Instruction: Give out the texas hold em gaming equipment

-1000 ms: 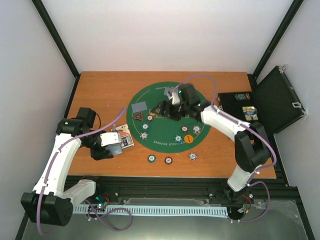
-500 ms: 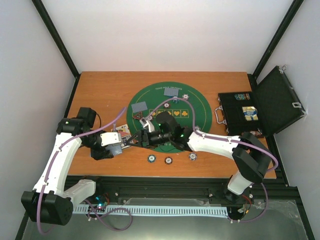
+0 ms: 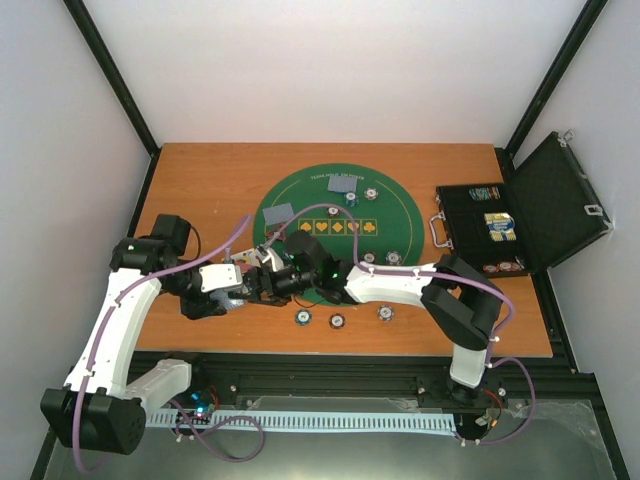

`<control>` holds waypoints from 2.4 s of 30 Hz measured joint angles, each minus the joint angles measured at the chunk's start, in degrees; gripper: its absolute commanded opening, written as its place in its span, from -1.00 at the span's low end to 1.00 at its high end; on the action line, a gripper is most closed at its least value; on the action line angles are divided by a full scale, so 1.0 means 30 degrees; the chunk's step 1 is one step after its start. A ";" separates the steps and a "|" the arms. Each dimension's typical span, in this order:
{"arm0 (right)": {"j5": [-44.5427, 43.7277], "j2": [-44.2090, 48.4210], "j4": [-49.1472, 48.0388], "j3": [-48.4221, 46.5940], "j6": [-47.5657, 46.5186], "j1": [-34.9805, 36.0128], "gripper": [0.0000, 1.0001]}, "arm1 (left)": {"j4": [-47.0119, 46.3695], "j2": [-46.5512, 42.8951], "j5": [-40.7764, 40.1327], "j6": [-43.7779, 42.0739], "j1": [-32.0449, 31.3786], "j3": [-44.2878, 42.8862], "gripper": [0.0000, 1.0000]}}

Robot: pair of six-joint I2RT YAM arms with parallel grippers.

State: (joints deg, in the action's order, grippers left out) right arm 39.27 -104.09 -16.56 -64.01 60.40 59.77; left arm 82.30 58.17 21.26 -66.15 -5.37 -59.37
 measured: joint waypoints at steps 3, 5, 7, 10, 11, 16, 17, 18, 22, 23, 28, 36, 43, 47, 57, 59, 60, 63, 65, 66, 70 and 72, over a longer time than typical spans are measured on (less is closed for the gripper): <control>0.0182 -0.0444 -0.0539 -0.0226 0.0401 0.0138 0.76 | 0.0000 -0.0007 -0.0007 -0.0007 0.0000 0.0000 -0.98; 0.0270 -0.0794 -0.0925 -0.0415 0.0678 0.0226 0.75 | 0.0007 -0.0015 0.0000 -0.0007 0.0000 0.0000 -0.98; 0.0437 -0.1239 -0.1290 -0.0714 0.0962 0.0291 0.73 | 0.0007 -0.0036 0.0000 -0.0007 0.0000 0.0000 -0.98; 0.0597 -0.1880 -0.1494 -0.1268 0.1268 0.0342 0.65 | 0.0015 -0.0095 -0.0007 -0.0007 0.0000 0.0000 -0.98; 0.0648 -0.2084 -0.1581 -0.1435 0.1362 0.0350 0.62 | 0.0015 -0.0109 -0.0051 -0.0015 0.0000 0.0000 -0.98; 0.0743 -0.2346 -0.1749 -0.1763 0.1530 0.0342 0.45 | 0.0007 -0.0117 -0.0160 -0.0015 0.0000 0.0000 -0.98; 0.0758 -0.2346 -0.1785 -0.1763 0.1515 0.0342 0.42 | 0.0015 -0.0117 -0.0168 -0.0015 0.0000 0.0000 -0.98; 0.0772 -0.2346 -0.1843 -0.1756 0.1508 0.0313 0.39 | 0.0015 -0.0117 -0.0168 -0.0015 0.0000 0.0000 -0.98; 0.0772 -0.2127 -0.2244 -0.1275 0.1443 0.0182 0.31 | 0.0007 -0.0117 -0.0138 -0.0022 0.0000 0.0000 -0.99; 0.0765 -0.2004 -0.2288 -0.1115 0.1399 0.0146 0.29 | 0.0015 -0.0117 -0.0124 -0.0022 -0.0022 0.0000 -0.99; 0.0685 -0.1421 -0.2288 -0.0546 0.1158 -0.0036 0.16 | 0.0015 -0.0117 -0.0095 -0.0022 -0.0036 -0.0015 -0.98; 0.0503 -0.0685 -0.1800 -0.0219 0.0678 -0.0175 -0.28 | 0.0015 -0.0117 -0.0168 -0.0022 -0.0036 -0.0015 -0.98; 0.0066 0.0233 -0.0576 -0.0131 0.0189 -0.0270 -0.41 | 0.0015 -0.0117 -0.0160 -0.0022 -0.0036 -0.0022 -0.98; -0.0058 0.0568 0.0087 -0.0124 -0.0051 -0.0386 -0.44 | 0.0022 -0.0117 -0.0182 -0.0022 -0.0036 -0.0022 -0.98; -0.0459 0.1144 0.1617 -0.0109 -0.0860 -0.0801 -0.72 | 0.0051 -0.0153 -0.0481 -0.0029 -0.0036 -0.0022 -0.98; -0.0656 0.1166 0.2208 -0.0109 -0.1100 -0.0940 -0.86 | 0.0087 -0.0219 -0.0488 -0.0029 -0.0036 -0.0058 -0.98; -0.0758 0.1166 0.2499 -0.0102 -0.1188 -0.0998 -0.91 | 0.0095 -0.0240 -0.0481 -0.0029 -0.0036 -0.0066 -0.98; -0.0933 0.1195 0.3096 -0.0029 -0.1413 -0.1209 -0.94 | 0.0109 -0.0313 -0.0474 -0.0029 -0.0036 -0.0102 -0.98; -0.0998 0.1260 0.3483 0.0058 -0.1530 -0.1377 -0.94 | 0.0109 -0.0342 -0.0474 -0.0036 -0.0036 -0.0117 -0.98; -0.1027 0.1319 0.3643 0.0124 -0.1603 -0.1464 -0.94 | 0.0109 -0.0342 -0.0466 -0.0036 -0.0036 -0.0124 -0.98; -0.1093 0.2142 0.4495 0.0612 -0.2011 -0.2127 -0.94 | 0.0109 -0.0350 -0.0452 -0.0102 -0.0036 -0.0124 -0.98; -0.1071 0.2943 0.4903 0.1093 -0.2339 -0.2798 -0.94 | 0.0109 -0.0372 -0.0452 -0.0153 -0.0036 -0.0124 -0.98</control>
State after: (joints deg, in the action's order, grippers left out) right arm 36.05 -95.26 -1.85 -60.73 53.39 51.37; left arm 82.63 57.06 19.90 -66.61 -5.48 -59.75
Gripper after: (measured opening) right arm 0.029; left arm 0.630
